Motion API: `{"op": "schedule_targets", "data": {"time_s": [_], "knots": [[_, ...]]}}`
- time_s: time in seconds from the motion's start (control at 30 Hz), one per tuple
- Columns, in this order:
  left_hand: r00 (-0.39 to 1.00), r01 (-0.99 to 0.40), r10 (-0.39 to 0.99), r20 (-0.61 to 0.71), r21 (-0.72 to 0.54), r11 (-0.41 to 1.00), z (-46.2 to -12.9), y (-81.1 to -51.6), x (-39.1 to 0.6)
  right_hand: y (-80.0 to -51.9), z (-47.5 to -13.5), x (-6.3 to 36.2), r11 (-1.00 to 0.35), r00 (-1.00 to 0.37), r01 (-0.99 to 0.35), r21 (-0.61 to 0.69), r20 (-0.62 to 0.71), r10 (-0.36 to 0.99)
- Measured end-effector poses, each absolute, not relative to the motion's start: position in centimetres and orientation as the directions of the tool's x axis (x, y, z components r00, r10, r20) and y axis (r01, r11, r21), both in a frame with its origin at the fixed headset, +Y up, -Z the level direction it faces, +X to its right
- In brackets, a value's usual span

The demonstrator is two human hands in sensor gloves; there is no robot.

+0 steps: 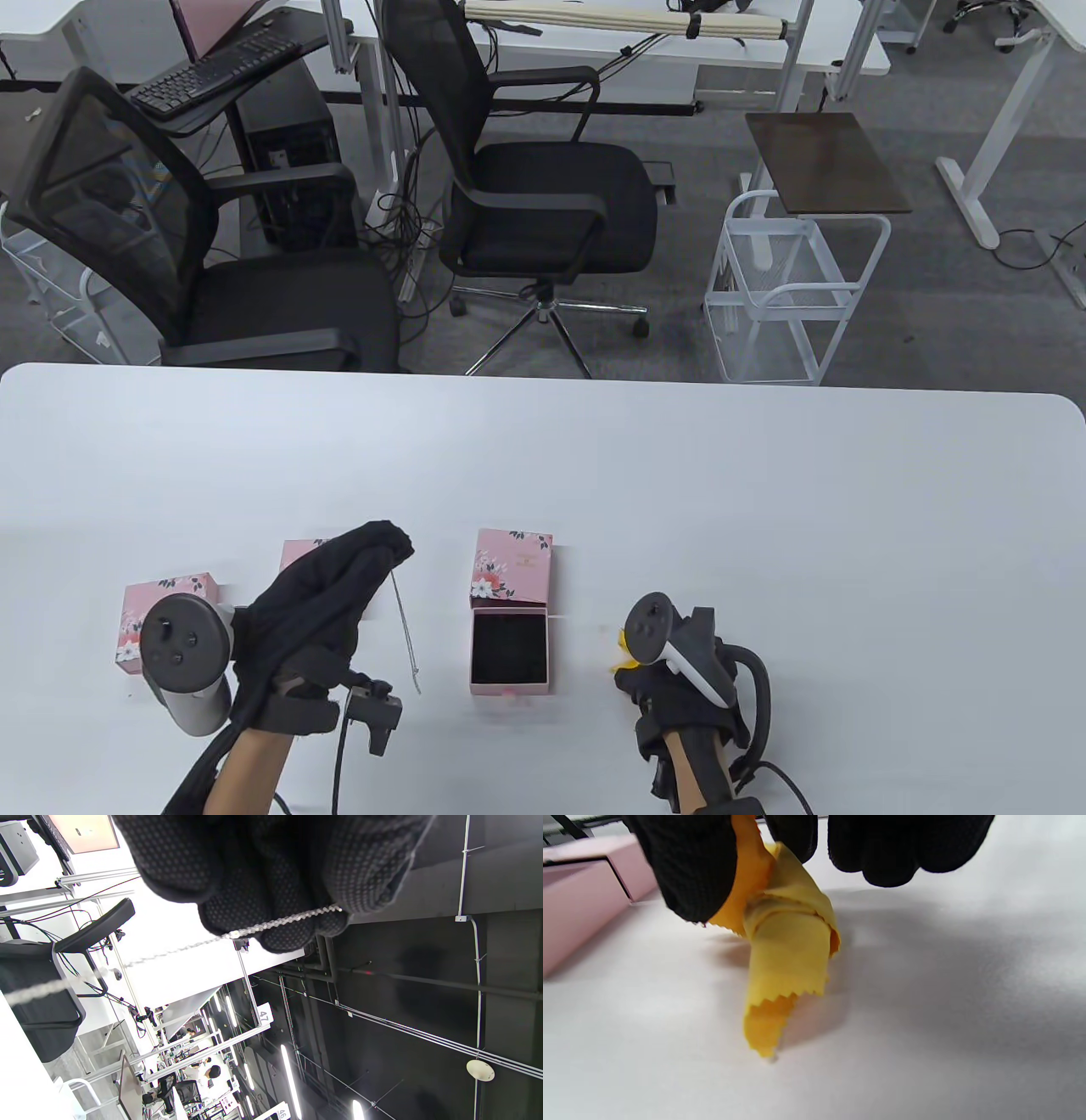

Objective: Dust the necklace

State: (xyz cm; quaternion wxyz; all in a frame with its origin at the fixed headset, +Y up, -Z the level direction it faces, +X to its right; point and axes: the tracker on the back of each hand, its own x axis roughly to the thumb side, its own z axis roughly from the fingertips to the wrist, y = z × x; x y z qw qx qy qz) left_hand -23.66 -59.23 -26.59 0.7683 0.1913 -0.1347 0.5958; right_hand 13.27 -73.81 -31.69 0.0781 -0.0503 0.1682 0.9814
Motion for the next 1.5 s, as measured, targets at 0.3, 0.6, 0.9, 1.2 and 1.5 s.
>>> {"op": "schedule_targets", "data": {"time_s": [0.3,0.6,0.9,1.2,1.5], "knots": [[0.269,-0.963,0.864,0.426,0.114,0.244,-26.9,-59.7,-22.9,-69.5,-29.7,11.3,-0.945,-0.949,-0.307,0.117,0.034,0.312],[0.281,-0.959,0.862,0.422,0.105,0.262,-27.1,-60.2,-22.3,-63.5,-27.8,4.6,-0.876,-0.789,-0.473,0.094,0.398,0.468],[0.306,-0.951,0.854,0.421,0.097,0.293,-27.1,-60.5,-21.4,-63.6,-28.0,-2.3,-0.848,-0.683,-0.505,0.163,0.525,0.508],[0.315,-0.949,0.865,0.391,0.140,0.283,-27.7,-60.8,-22.8,-63.9,-29.1,-0.9,-0.852,-0.730,-0.521,0.053,0.490,0.477],[0.299,-0.950,0.882,0.365,0.202,0.238,-28.2,-60.7,-25.3,-62.9,-30.0,2.2,-0.821,-0.747,-0.570,-0.004,0.417,0.517]]}}
